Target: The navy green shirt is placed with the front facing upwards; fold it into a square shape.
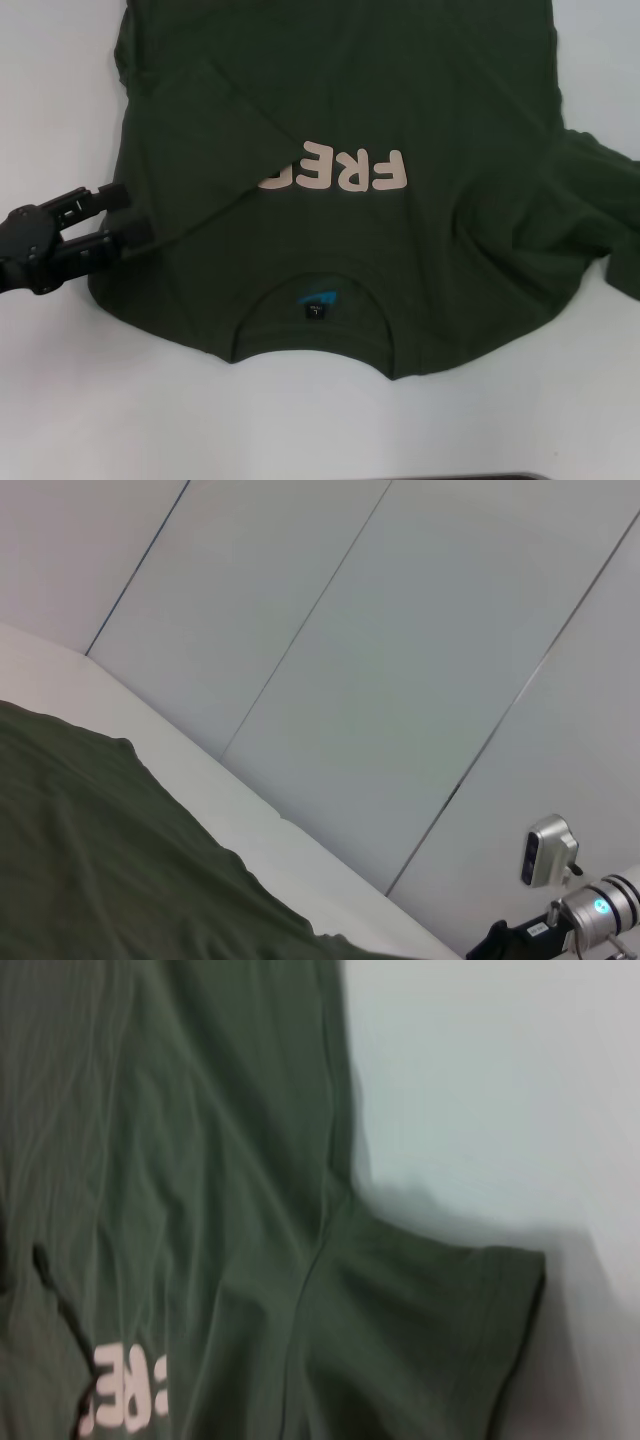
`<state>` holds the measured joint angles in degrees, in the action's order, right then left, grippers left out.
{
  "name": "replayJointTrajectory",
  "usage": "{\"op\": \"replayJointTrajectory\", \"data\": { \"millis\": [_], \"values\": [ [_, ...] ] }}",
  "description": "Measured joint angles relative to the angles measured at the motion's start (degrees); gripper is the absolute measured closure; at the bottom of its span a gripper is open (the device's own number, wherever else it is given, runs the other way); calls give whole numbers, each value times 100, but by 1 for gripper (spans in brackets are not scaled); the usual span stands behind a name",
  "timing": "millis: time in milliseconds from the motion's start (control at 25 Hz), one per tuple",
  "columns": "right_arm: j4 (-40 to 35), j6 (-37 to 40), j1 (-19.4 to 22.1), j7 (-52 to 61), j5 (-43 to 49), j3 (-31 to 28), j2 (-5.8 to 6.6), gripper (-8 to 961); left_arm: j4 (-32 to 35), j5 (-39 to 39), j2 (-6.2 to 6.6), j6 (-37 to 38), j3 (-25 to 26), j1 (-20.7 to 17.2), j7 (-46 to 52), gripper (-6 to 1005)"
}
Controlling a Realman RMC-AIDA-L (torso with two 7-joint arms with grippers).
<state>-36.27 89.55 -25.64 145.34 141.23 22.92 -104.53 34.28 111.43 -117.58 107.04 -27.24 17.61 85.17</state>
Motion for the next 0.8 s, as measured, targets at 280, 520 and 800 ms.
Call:
{"op": "replayJointTrajectory", "data": {
  "millis": [280,520,800],
  "values": [
    [-96,16,-66,66,-31,-204,69,942,0,-3,-22,34,0,11,0,139],
    [-101,-39,-269,73,-34,-215,112,943,0,-8,-27,43,0,3,0,140],
    [-339,-38,-356,270,-35,-219,150,943,0,-9,-35,122,0,-19,-1,140]
  ]
}}
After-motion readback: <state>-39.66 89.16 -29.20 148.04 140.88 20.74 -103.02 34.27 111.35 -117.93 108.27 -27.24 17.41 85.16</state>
